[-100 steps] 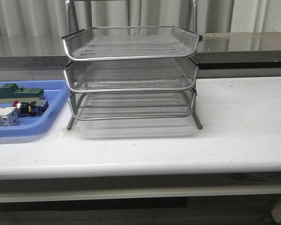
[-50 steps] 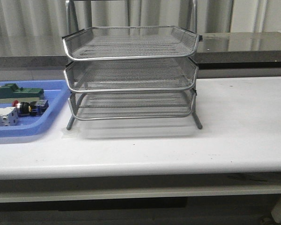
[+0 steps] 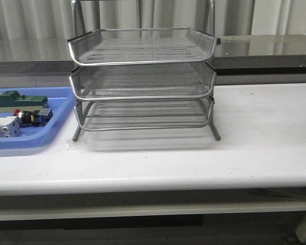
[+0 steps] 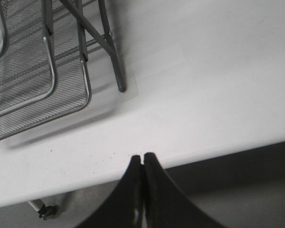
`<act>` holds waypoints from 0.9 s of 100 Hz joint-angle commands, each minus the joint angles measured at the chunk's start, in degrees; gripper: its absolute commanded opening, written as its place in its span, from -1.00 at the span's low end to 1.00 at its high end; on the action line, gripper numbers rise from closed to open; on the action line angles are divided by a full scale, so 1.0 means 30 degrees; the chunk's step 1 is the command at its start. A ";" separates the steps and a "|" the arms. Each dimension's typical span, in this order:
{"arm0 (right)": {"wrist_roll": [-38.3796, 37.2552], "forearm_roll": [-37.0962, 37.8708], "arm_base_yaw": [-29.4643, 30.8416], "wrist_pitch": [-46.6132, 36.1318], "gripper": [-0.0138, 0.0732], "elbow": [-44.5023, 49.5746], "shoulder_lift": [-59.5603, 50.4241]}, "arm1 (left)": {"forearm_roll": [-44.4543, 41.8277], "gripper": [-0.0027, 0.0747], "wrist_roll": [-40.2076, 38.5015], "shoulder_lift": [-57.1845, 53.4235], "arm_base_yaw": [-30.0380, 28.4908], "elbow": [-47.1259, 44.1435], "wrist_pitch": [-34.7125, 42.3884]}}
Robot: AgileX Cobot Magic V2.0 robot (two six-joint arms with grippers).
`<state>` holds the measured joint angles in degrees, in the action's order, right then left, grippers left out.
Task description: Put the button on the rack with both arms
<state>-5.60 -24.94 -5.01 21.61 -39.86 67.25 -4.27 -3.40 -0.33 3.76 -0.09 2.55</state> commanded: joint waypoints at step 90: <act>0.0044 -0.4534 -0.2924 -0.3318 0.14 -0.4687 0.6283 | 0.0135 -0.92 -0.0160 -0.0656 -0.0061 -0.0889 0.1417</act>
<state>-5.60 -36.75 -13.79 14.13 -50.72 86.16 -4.27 -3.40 -0.33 3.76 -0.09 2.55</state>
